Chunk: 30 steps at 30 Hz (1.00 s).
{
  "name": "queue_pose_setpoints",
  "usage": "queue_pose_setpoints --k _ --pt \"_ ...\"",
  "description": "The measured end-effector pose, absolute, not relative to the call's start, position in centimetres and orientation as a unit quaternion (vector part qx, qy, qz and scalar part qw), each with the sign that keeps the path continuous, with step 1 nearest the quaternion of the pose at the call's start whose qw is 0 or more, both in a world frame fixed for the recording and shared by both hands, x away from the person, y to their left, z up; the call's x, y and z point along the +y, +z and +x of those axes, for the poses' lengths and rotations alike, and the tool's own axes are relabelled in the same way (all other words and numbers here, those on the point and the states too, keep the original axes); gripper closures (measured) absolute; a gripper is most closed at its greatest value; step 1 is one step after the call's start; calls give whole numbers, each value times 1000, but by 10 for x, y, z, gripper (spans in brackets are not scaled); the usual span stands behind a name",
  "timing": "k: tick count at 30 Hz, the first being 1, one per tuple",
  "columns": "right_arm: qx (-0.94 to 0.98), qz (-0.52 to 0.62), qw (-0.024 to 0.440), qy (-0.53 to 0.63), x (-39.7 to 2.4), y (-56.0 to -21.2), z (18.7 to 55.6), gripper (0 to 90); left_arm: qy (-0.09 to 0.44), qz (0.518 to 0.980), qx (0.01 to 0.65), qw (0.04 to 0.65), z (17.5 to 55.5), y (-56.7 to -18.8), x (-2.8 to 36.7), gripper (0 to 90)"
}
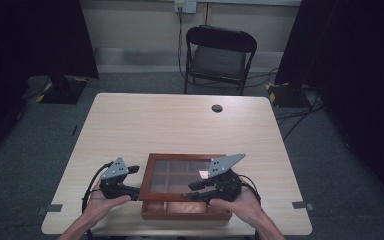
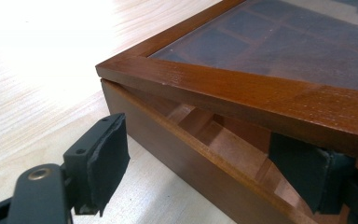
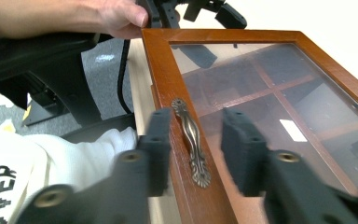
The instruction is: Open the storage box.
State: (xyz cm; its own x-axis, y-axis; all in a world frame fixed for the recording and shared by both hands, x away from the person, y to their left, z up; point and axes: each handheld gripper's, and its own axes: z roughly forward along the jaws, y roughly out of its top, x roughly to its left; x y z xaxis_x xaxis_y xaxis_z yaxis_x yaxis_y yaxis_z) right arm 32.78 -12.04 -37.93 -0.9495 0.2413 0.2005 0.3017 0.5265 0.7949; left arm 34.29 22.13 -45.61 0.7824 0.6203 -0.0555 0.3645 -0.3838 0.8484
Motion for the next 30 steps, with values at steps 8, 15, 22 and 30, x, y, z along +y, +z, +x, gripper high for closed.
queue_pose_setpoints --k 8,15,22,30 --pt "-855 -199 15 -479 -149 -377 331 356 135 814 298 481 343 -452 221 214" --pt "-841 -229 -1 -490 -165 -381 329 239 132 808 290 495 341 -444 216 227" --pt "-833 -240 -22 -498 -178 -378 327 201 129 797 283 518 343 -433 213 233" --pt "-833 -235 -44 -498 -183 -378 327 180 131 793 278 525 350 -422 211 278"
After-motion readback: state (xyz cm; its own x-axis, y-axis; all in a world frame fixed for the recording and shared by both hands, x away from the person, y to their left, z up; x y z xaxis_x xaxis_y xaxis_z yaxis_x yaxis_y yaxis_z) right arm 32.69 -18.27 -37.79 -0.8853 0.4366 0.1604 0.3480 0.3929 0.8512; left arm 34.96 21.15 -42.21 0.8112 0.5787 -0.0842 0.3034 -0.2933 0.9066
